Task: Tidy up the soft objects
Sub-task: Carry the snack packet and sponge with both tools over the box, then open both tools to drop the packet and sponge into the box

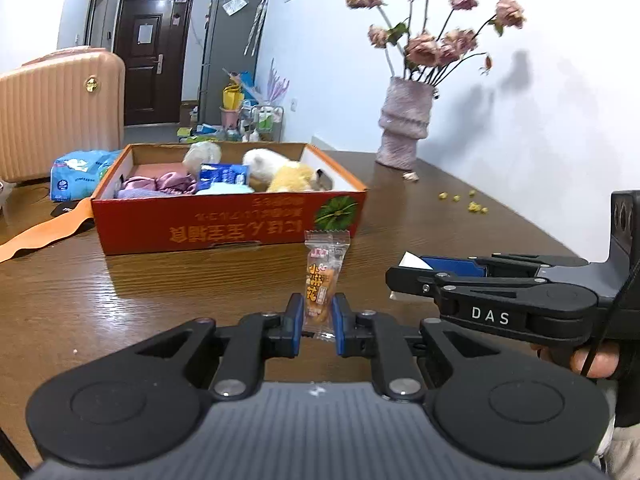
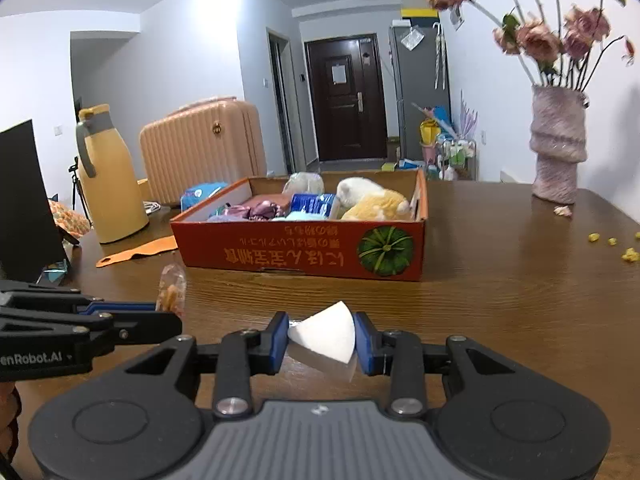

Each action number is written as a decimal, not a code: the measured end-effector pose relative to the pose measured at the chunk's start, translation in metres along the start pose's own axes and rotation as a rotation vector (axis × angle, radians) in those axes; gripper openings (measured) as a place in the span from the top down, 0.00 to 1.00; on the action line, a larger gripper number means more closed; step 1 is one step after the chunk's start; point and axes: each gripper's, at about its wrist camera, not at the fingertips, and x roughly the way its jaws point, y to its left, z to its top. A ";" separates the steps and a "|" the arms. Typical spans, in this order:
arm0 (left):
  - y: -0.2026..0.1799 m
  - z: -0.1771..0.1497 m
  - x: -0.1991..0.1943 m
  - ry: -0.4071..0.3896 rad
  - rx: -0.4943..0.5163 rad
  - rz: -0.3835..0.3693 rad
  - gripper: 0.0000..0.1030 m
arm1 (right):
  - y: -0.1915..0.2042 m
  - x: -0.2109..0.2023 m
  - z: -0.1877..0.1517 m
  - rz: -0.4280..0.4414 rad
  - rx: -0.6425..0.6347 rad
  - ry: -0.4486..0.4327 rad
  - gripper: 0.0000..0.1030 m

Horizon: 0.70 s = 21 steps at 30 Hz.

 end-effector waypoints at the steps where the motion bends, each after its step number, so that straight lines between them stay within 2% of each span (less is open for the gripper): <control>1: -0.003 -0.001 -0.003 -0.003 0.000 -0.004 0.85 | -0.001 -0.005 0.000 -0.002 0.000 -0.006 0.67; 7: -0.012 -0.002 -0.006 0.001 -0.006 -0.027 0.85 | -0.008 -0.032 0.001 -0.008 0.021 -0.049 0.67; 12: 0.001 0.027 0.018 0.000 -0.022 -0.020 0.85 | -0.019 -0.027 0.022 0.002 0.016 -0.088 0.67; 16: 0.021 0.069 0.061 0.000 -0.044 -0.024 0.85 | -0.041 -0.003 0.059 0.047 0.061 -0.114 0.67; 19: 0.037 0.102 0.101 0.023 -0.074 -0.039 0.85 | -0.063 0.034 0.094 0.101 0.133 -0.099 0.67; 21: 0.045 0.121 0.131 0.040 -0.067 -0.023 0.85 | -0.076 0.067 0.118 0.125 0.166 -0.086 0.67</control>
